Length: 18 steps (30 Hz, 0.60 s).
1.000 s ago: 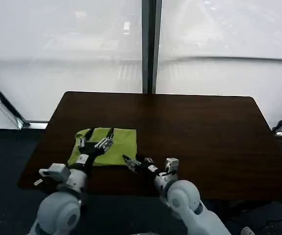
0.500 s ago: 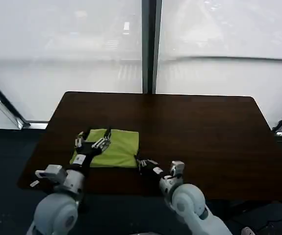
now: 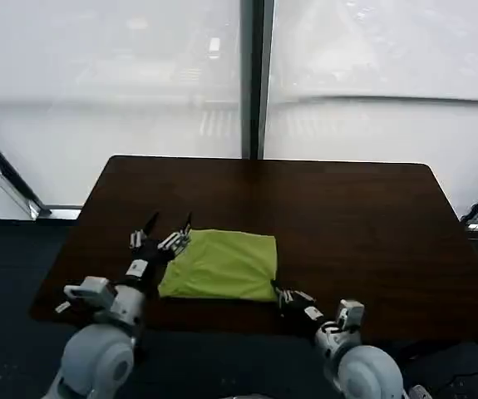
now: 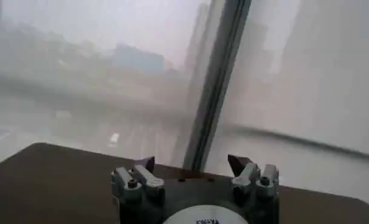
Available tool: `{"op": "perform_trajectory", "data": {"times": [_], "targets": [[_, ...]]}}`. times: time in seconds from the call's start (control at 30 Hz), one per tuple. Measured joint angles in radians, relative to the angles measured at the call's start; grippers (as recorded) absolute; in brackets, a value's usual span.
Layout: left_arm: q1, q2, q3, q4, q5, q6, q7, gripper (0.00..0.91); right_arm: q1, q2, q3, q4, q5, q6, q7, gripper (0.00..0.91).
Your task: Fold and organize the clothes.
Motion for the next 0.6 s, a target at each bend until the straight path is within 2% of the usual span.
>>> {"op": "perform_trajectory", "data": {"times": [0.07, 0.1, 0.13, 0.27, 0.4, 0.6], "targets": [[0.001, 0.004, 0.000, 0.003, 0.005, -0.005, 0.000, 0.878, -0.030, 0.000, 0.013, 0.018, -0.016, 0.000, 0.002, 0.010], [0.002, 0.007, 0.000, 0.003, 0.006, -0.009, 0.000, 0.878, -0.041, 0.000, 0.018, 0.025, -0.022, 0.000, 0.002, 0.351], [0.003, 0.011, 0.000, 0.003, 0.006, -0.011, -0.001, 0.878, -0.053, 0.001, 0.025, 0.034, -0.034, 0.001, 0.005, 0.878], [0.010, 0.026, 0.000, 0.001, 0.006, -0.030, -0.011, 0.878, -0.099, 0.001, 0.053, 0.072, -0.091, 0.026, 0.012, 0.878], [0.023, 0.047, -0.006, -0.008, 0.008, -0.059, -0.016, 0.878, -0.143, -0.001, 0.080, 0.118, -0.202, 0.098, -0.014, 0.878], [0.060, 0.102, -0.024, 0.010, 0.030, -0.172, -0.005, 0.878, -0.228, 0.012, 0.143, 0.169, -0.412, 0.272, -0.039, 0.878]]}}
